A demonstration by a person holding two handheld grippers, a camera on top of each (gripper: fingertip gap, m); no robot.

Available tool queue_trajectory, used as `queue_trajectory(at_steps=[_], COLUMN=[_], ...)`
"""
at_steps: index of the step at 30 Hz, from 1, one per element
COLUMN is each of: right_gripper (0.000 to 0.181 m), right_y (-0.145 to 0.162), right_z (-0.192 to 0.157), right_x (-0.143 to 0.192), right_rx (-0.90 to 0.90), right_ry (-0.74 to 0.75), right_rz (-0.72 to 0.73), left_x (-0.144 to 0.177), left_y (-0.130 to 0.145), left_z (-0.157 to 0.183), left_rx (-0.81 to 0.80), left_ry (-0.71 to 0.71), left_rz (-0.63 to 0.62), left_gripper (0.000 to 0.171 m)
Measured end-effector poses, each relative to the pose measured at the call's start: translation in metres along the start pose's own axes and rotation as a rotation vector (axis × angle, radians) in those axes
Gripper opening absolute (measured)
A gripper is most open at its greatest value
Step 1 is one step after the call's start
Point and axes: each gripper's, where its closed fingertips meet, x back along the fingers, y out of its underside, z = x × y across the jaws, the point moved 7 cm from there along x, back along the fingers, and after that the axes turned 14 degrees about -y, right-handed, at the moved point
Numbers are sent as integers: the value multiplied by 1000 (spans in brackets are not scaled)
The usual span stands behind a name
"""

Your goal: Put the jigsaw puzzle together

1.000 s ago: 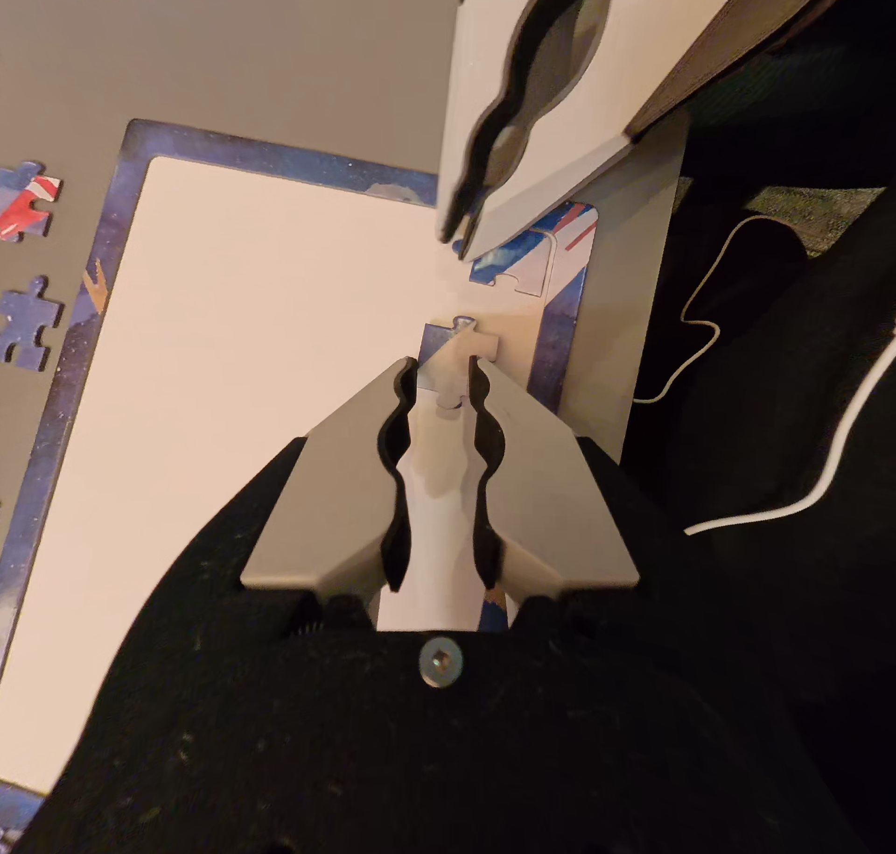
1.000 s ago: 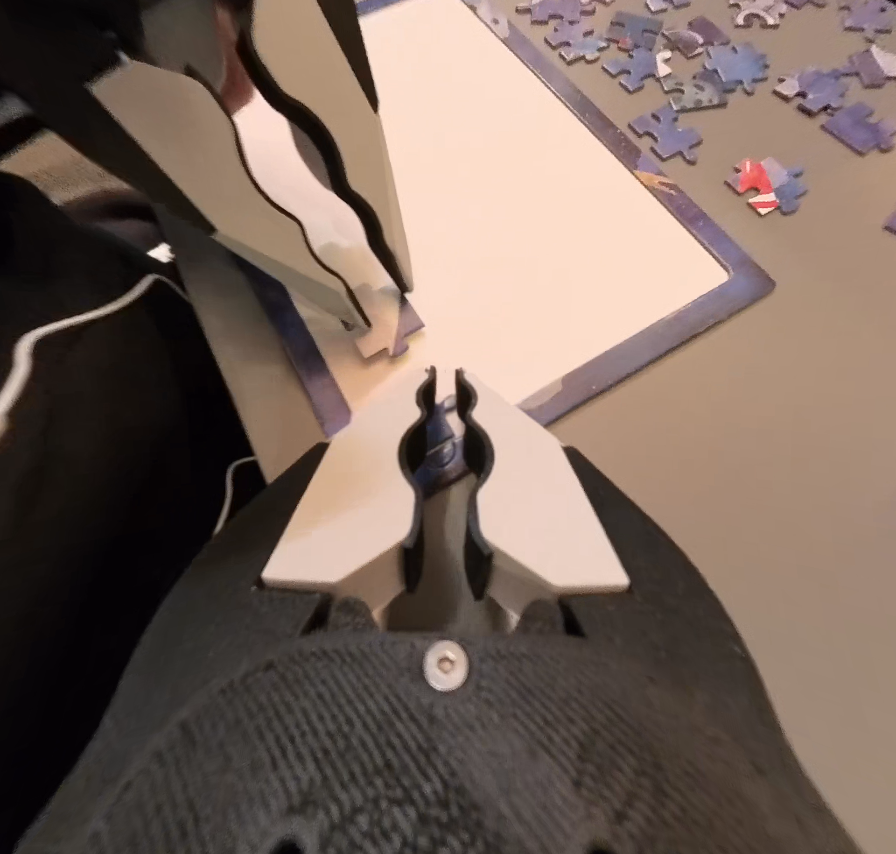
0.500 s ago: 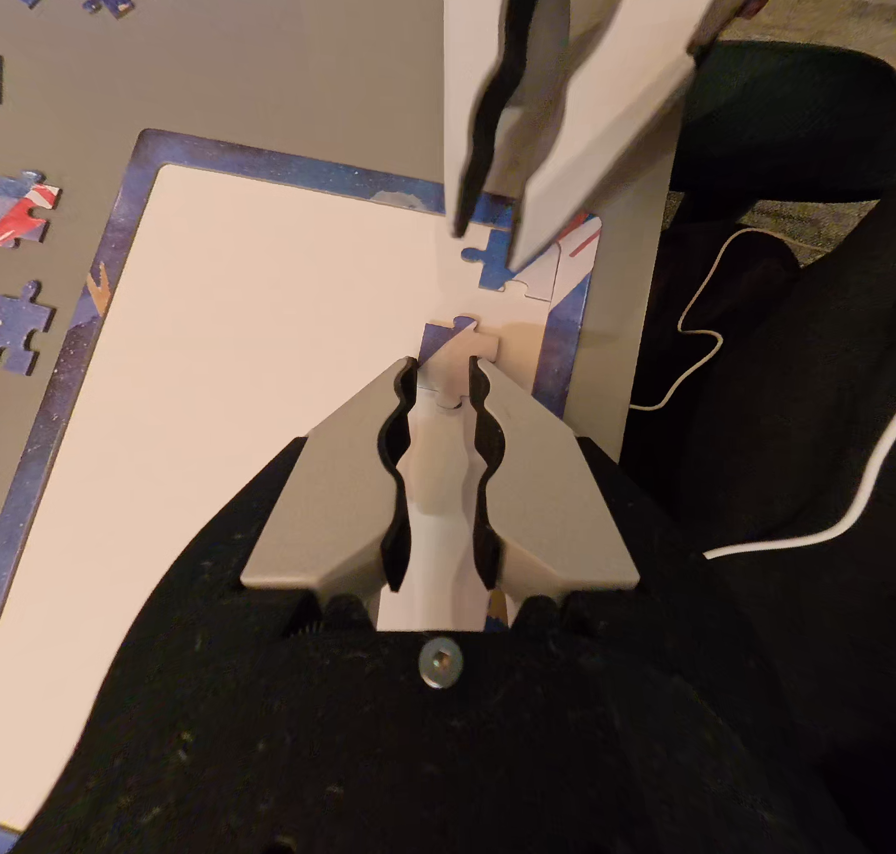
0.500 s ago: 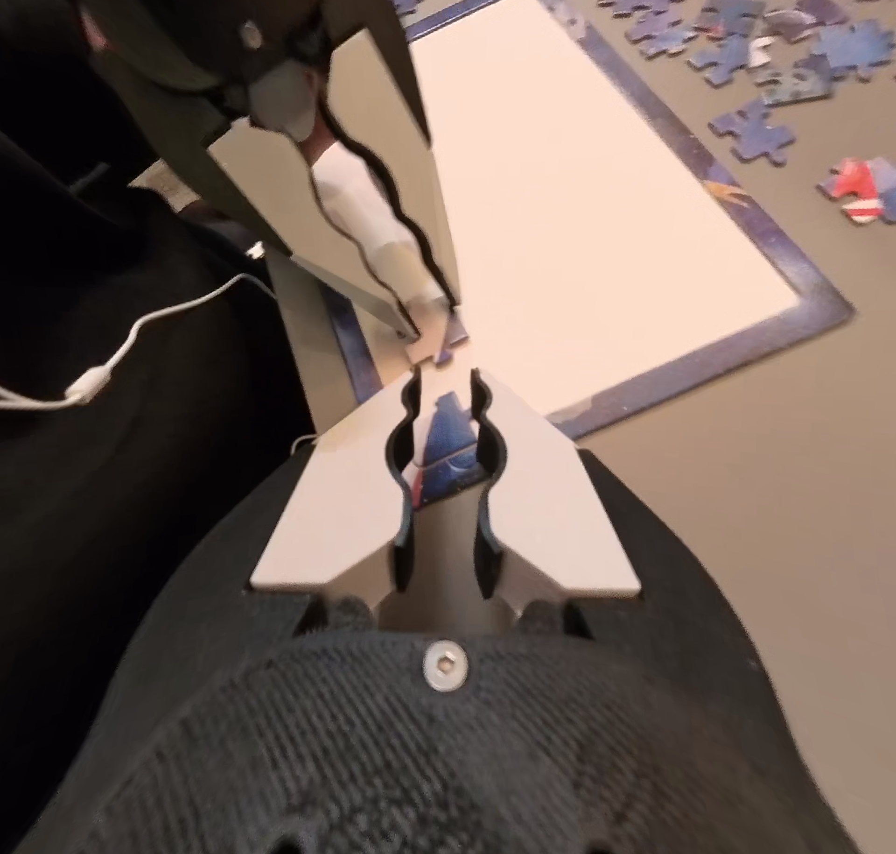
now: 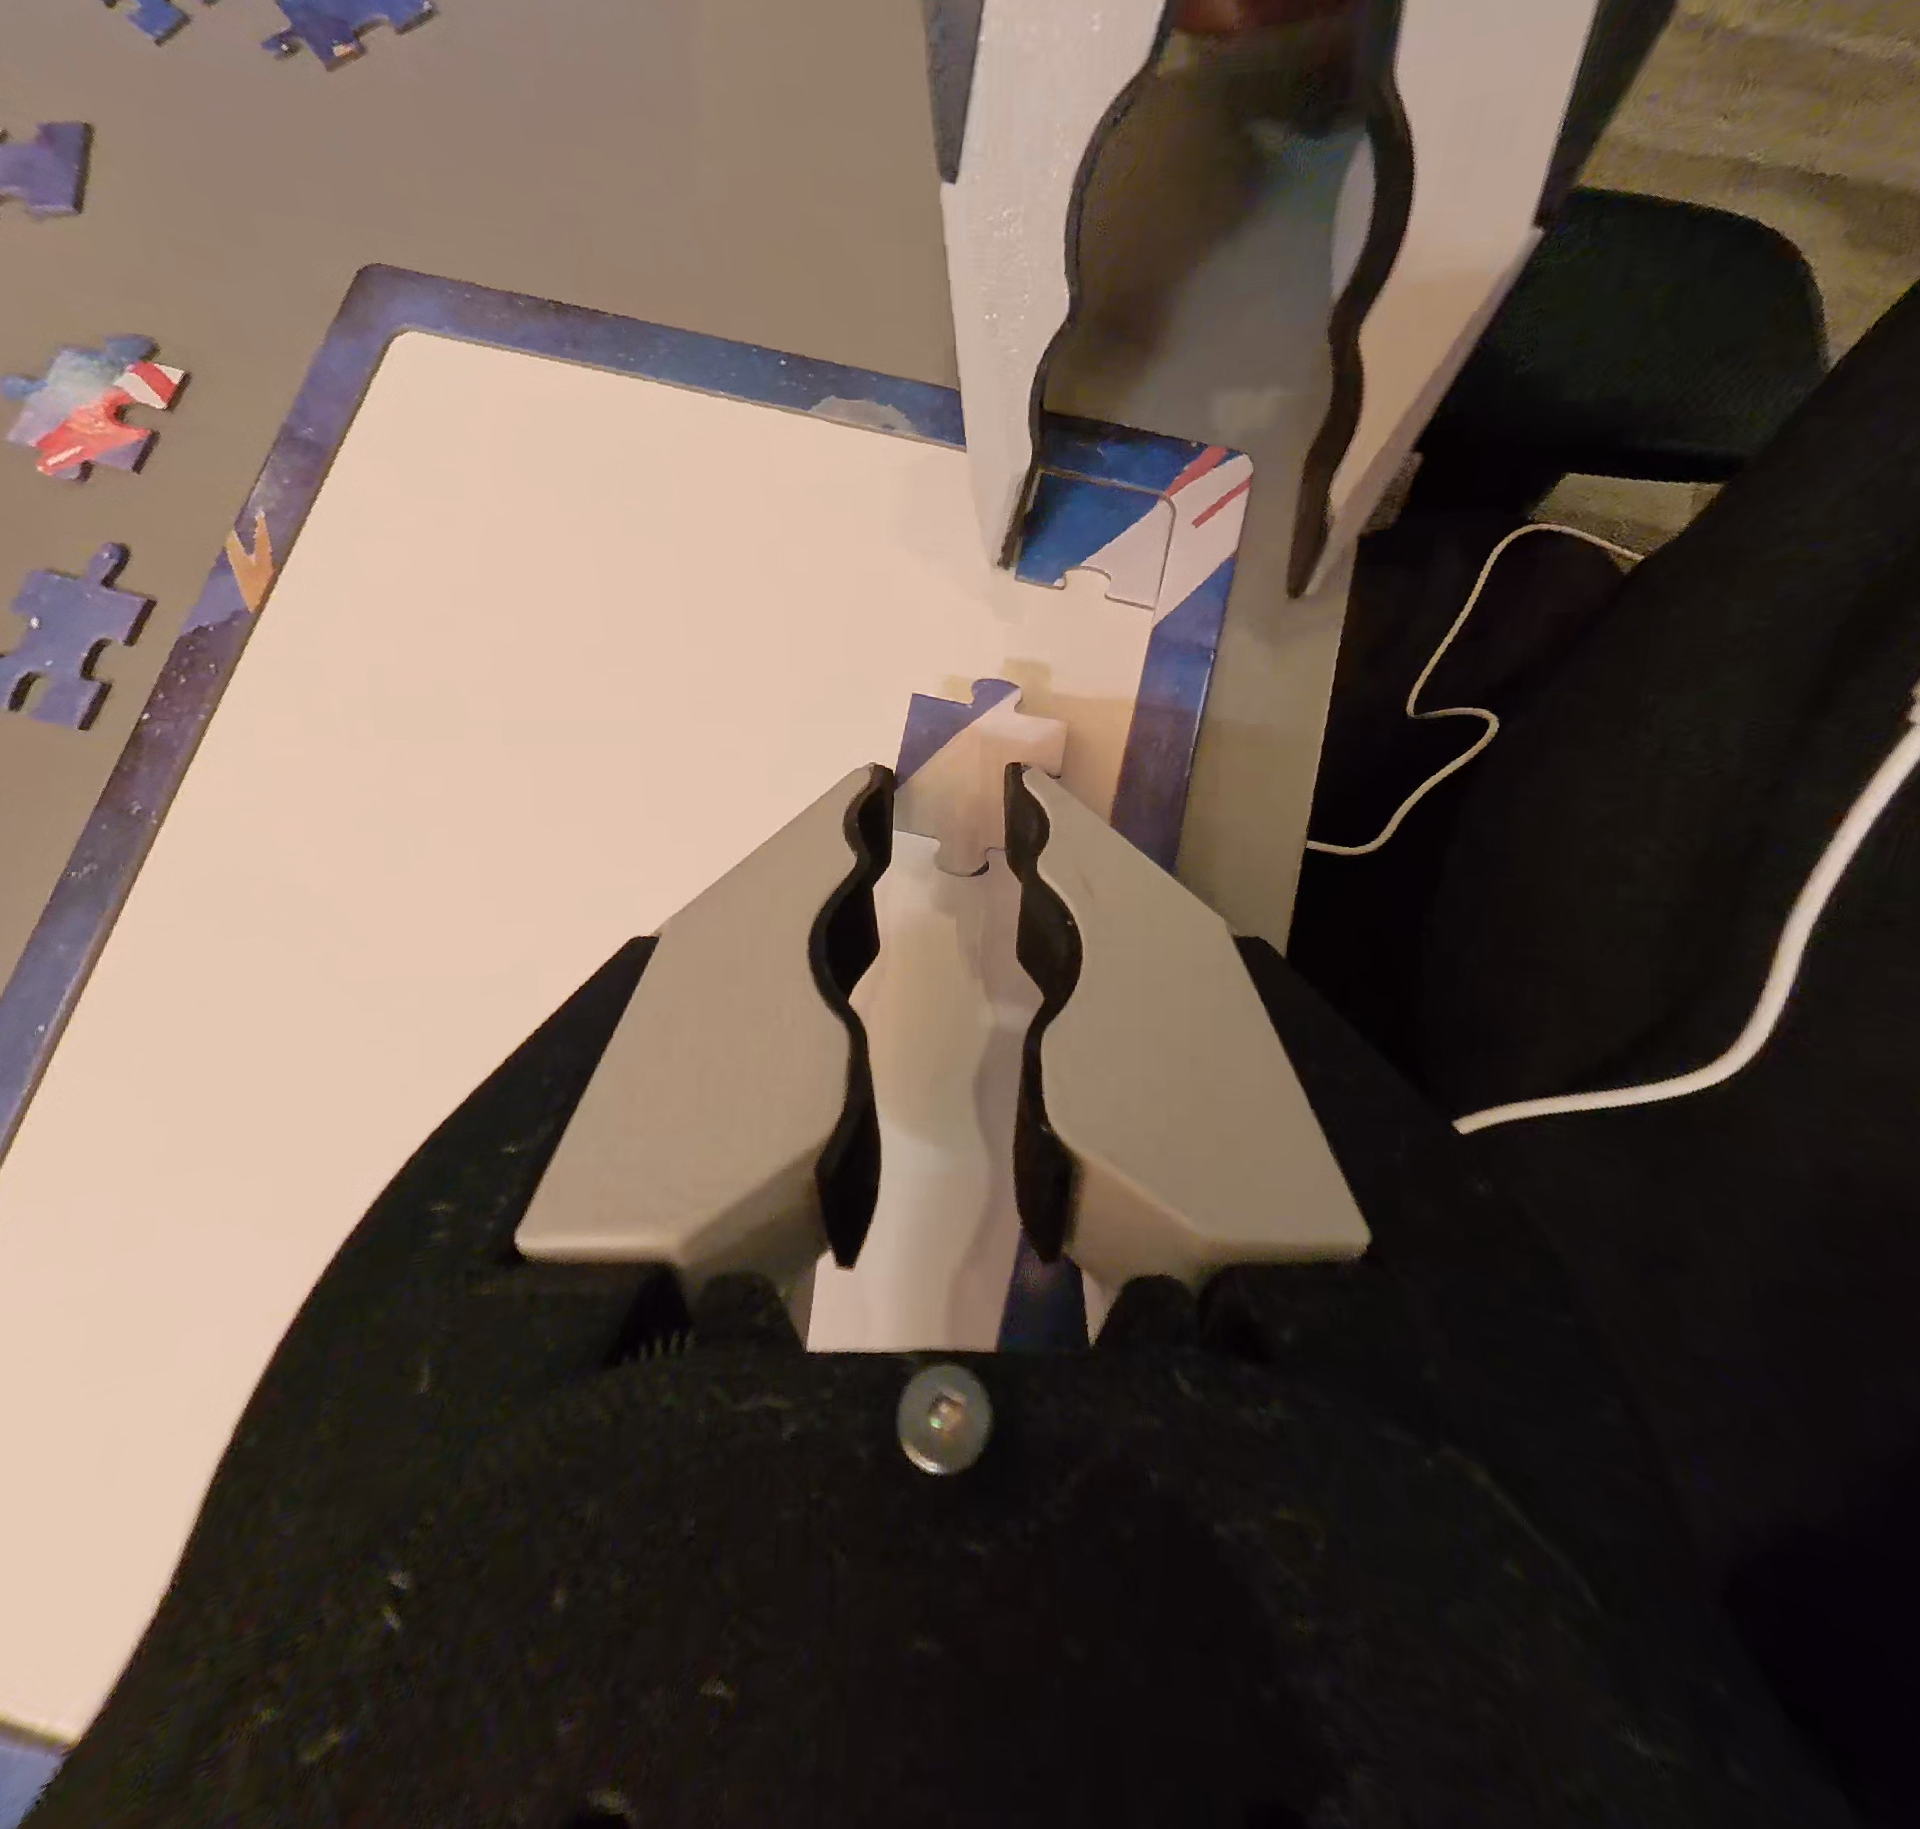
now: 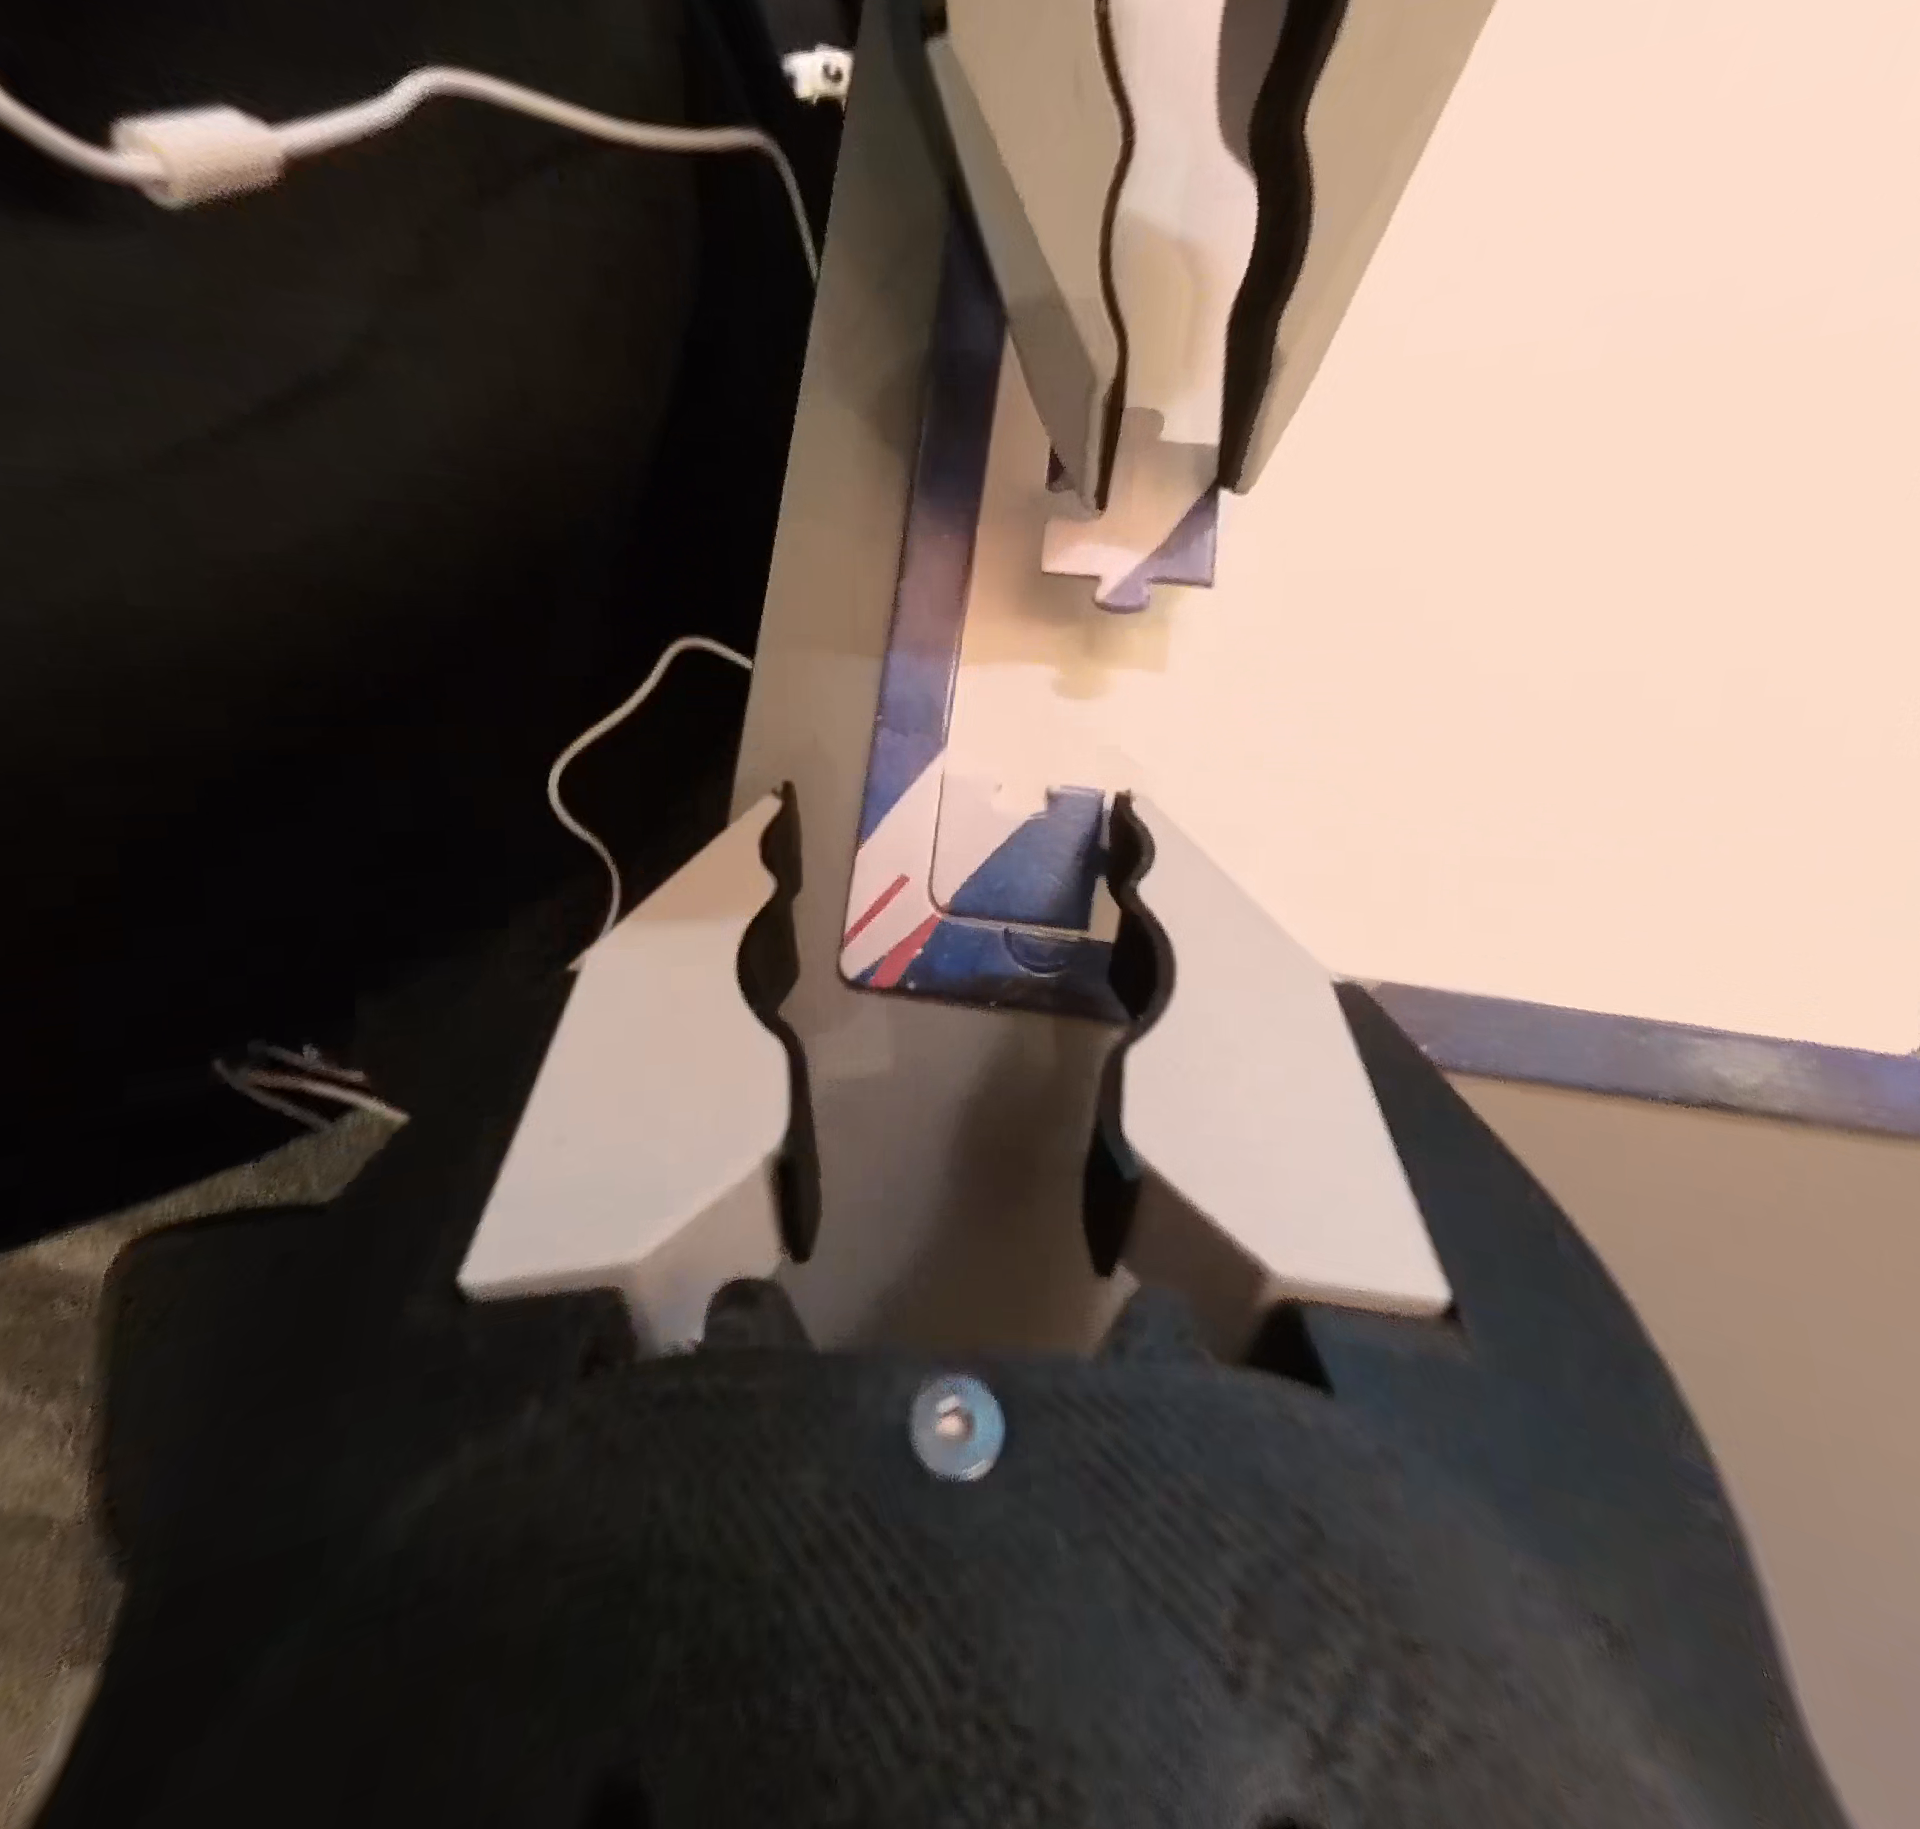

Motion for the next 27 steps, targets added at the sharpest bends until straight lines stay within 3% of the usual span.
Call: queue_trajectory(at_steps=[5, 11, 20, 27], right_gripper=[45, 34, 60, 54], right_y=[-3, -4, -1, -2], right_z=[8, 11, -4, -2], right_x=[6, 7, 6, 6], right_rx=[26, 2, 5, 28], right_ry=[-60, -64, -25, -19], right_rz=[-139, -158, -239, -254], left_x=[5, 10, 11, 13], left_y=[2, 4, 9, 5], left_z=[1, -2, -7, -5], left_rx=[3, 26, 47, 44], left_ry=[-2, -6, 8, 13], left_rz=[8, 29, 48, 65], left_gripper=[22, 22, 22, 22])
